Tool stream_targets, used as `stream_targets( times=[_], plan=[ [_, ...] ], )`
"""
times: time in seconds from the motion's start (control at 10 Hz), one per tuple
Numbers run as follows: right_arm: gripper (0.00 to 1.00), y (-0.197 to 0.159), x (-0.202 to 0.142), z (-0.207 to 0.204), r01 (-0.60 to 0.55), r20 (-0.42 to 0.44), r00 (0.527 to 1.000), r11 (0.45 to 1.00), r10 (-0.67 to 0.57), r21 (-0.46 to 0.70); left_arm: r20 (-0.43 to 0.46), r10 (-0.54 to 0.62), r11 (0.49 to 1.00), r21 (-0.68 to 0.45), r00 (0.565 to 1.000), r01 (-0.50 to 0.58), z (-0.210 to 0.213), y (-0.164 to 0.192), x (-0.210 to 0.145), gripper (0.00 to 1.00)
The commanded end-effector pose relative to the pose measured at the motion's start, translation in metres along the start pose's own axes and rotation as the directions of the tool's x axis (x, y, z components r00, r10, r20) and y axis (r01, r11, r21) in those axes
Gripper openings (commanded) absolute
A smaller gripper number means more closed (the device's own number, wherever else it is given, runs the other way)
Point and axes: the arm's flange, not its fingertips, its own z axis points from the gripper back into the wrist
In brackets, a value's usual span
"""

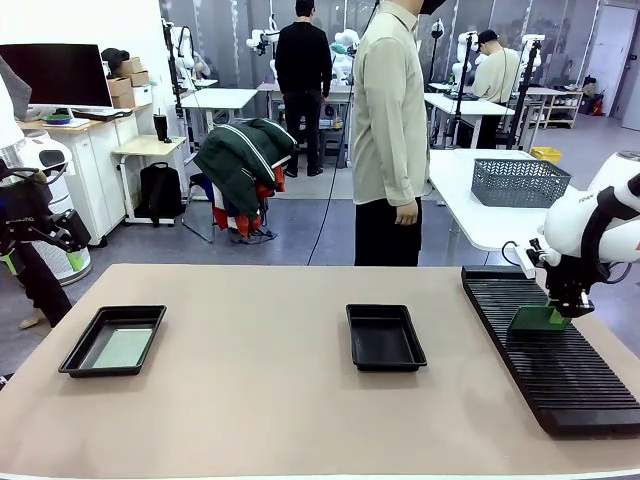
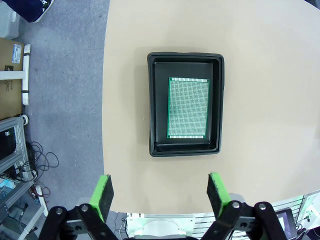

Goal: Inspect and transfer BCBs to ESD trays.
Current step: Pick up the Blank PCB from the PCB Rack and place it in the right ESD tray.

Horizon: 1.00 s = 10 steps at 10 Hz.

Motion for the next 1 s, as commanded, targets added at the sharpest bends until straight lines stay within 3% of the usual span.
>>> stream_targets(
  times=[0.0,0.1,0.4,0.5,0.9],
  plan=[
    [0.21,-0.0044,-0.0013,-0.0043,-0.016,0.022,1.000,1.000,0.017,-0.022,0.006,0.002,1.000,0.001,1.000,-0.002,-0.0020,0.0000,-0.0011,1.00],
    [0.14,-0.0045,-0.0015,-0.0040,-0.017,0.026,1.000,1.000,0.017,-0.021,0.006,0.002,1.000,0.001,1.000,-0.002,-0.0020,0.0000,-0.0011,1.00],
    [0.08,-0.0039,-0.0040,-0.0031,-0.014,0.029,0.999,1.000,0.014,-0.017,0.006,0.002,1.000,0.001,1.000,-0.002,-0.0020,0.0000,-0.0011,1.00],
    [0.01,-0.0040,-0.0045,-0.0027,-0.012,0.029,0.999,1.000,0.013,-0.015,0.006,0.002,1.000,0.001,1.000,-0.002,-0.0020,0.0000,-0.0011,1.00],
    [0.00,-0.0043,-0.0072,0.0053,-0.007,0.017,1.000,1.000,0.007,-0.027,0.006,0.002,1.000,0.001,1.000,-0.002,-0.0020,0.0000,-0.0011,1.00]
  ],
)
